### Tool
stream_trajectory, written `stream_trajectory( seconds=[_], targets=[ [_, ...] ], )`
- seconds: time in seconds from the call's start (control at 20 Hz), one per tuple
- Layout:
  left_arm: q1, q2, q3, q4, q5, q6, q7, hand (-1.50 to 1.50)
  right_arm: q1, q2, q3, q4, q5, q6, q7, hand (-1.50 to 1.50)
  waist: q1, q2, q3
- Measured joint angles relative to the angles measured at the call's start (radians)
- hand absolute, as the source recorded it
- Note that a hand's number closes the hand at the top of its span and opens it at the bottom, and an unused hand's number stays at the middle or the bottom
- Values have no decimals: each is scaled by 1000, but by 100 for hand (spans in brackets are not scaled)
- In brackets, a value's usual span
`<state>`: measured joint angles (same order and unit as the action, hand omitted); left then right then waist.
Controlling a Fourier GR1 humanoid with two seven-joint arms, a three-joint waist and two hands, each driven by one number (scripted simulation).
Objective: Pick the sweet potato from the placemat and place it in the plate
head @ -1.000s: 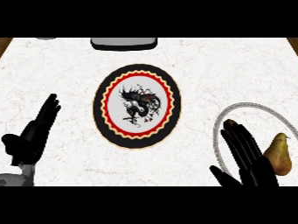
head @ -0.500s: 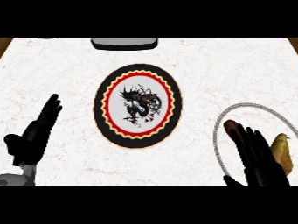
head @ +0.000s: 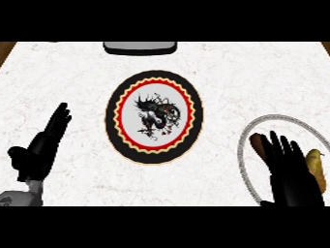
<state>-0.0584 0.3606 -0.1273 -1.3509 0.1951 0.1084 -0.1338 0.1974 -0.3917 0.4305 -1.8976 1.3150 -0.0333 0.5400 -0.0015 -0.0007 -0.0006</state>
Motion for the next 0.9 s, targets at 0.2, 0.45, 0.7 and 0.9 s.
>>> stream_trajectory(
  seconds=[0.2, 0.45, 0.7, 0.9],
  targets=[
    [2, -5, 29, 28, -4, -33, -19, 0, -16, 16, -14, -5, 31, 89, 33, -150, 0, 0, 0],
    [16, -26, 40, -10, -30, -39, 0, 0, -71, 49, -68, 119, 24, 74, -6, -150, 3, -1, -2],
    [4, -42, 69, 26, -53, -68, -13, 0, -116, 75, -106, 180, 39, 81, -27, -150, 2, -4, -6],
    [4, -45, 88, 32, -60, -92, -20, 0, -152, 87, -143, 237, 55, 77, -34, -150, 2, -5, -7]
  ],
)
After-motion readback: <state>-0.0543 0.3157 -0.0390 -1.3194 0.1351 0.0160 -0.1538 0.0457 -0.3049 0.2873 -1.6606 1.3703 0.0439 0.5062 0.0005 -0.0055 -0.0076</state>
